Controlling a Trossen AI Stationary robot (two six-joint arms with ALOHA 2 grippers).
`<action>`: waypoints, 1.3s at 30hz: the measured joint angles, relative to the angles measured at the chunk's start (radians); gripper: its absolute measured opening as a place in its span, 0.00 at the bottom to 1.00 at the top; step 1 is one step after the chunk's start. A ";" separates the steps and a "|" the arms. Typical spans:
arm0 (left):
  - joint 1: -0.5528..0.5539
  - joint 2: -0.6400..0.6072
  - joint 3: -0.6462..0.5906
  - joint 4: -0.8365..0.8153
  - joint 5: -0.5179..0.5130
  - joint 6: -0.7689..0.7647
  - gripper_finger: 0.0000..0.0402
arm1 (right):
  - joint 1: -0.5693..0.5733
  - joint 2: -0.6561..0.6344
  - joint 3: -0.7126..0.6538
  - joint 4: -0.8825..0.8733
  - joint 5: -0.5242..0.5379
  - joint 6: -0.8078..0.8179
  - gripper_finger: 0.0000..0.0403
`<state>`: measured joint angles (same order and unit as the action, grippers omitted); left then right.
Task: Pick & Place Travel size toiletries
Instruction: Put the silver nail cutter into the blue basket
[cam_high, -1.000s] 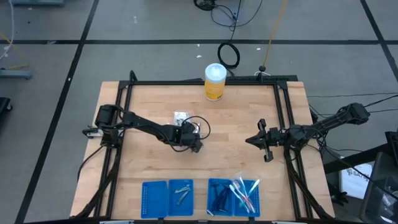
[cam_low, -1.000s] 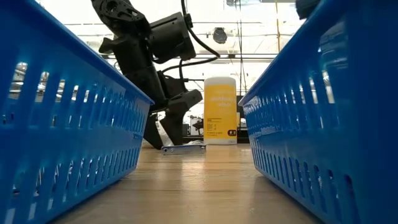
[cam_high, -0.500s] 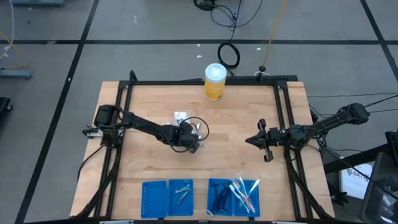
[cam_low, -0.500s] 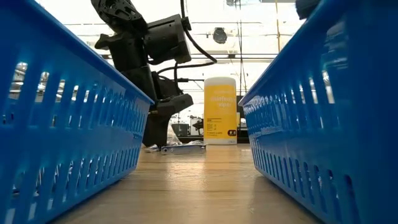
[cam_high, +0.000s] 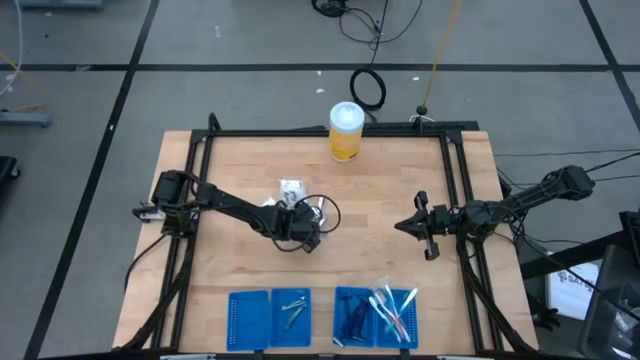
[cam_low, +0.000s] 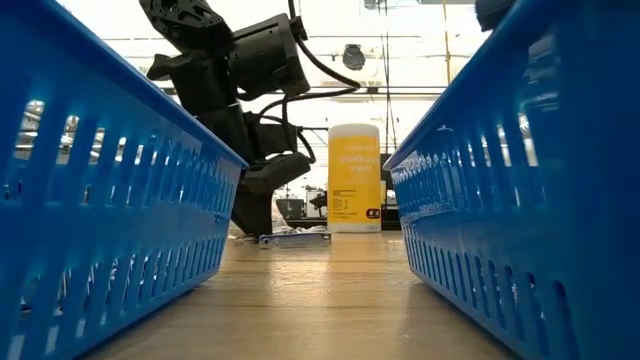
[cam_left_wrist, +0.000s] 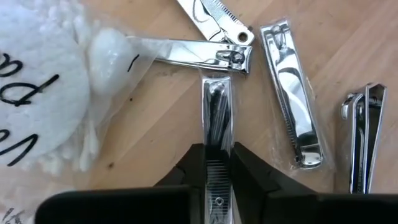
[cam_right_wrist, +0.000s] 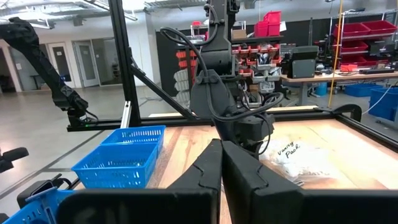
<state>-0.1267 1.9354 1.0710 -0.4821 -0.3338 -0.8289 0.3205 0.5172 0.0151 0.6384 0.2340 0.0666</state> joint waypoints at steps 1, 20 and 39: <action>0.000 0.000 0.000 -0.001 0.000 0.001 0.12 | 0.000 0.000 0.000 0.000 0.000 0.000 0.01; -0.336 -0.328 -0.001 0.108 0.032 0.079 0.09 | 0.000 0.000 0.000 0.000 0.000 0.000 0.01; -0.562 -0.305 0.000 0.114 0.087 0.045 0.06 | 0.000 0.000 0.000 0.000 0.000 0.000 0.01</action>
<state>-0.6887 1.6303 1.0710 -0.3678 -0.2470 -0.7841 0.3202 0.5175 0.0151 0.6384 0.2342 0.0666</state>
